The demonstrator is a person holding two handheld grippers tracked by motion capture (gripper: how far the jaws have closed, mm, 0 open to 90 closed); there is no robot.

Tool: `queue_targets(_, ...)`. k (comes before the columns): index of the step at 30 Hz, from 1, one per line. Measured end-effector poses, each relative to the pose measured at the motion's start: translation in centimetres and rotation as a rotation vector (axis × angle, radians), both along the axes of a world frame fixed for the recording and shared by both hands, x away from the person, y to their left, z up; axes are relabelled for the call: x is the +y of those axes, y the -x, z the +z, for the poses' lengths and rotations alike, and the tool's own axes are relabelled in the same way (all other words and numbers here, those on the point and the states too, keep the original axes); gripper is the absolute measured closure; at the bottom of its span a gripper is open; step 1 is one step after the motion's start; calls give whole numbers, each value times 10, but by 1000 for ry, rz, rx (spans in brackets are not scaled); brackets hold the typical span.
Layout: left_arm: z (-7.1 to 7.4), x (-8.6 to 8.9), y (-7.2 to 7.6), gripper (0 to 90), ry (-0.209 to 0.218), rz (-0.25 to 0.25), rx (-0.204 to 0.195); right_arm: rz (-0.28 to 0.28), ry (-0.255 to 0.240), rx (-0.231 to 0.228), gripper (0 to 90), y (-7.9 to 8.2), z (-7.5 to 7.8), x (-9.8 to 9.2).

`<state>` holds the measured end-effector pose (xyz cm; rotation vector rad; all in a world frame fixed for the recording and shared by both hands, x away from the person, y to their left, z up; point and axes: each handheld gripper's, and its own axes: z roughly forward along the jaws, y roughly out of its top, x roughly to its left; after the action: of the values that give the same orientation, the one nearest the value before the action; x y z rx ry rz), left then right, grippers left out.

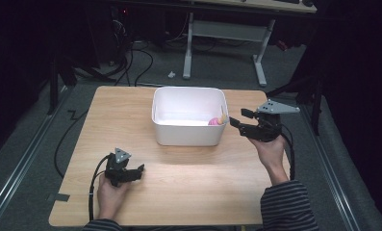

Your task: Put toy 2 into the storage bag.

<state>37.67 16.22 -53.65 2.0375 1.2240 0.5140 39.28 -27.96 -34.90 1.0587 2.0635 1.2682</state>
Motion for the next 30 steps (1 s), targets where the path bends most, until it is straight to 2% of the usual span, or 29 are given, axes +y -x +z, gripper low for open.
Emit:
queue_targets(4, 0, 0, 0, 199, 0, 0, 0, -9, 2, -12, 419, 3, -2, -3)
queue_targets(9, 0, 0, 0, 199, 1, 1, 1, -27, 2, 21, 419, 1, -15, -8)
queue_targets(12, 0, 0, 0, 199, 1, 1, 0, -35, -24, 9, 421, 4, -18, -12)
queue_targets(14, 0, 0, 0, 199, 1, 1, 0, -43, -30, 11, 421, 7, -21, -15)
queue_targets(17, 0, 0, 0, 199, 1, 1, 0, -55, -7, 5, 421, 12, -22, -18)
queue_targets(22, 0, 0, 0, 200, 1, 1, 1, -58, -39, -30, 422, 23, -18, -24)
queue_targets(28, 0, 0, 0, 199, 1, 1, 1, -85, -43, -11, 427, 36, -22, -32)
queue_targets(30, 0, 0, 0, 199, 1, 1, 1, -89, -40, -24, 433, 40, -22, -33)
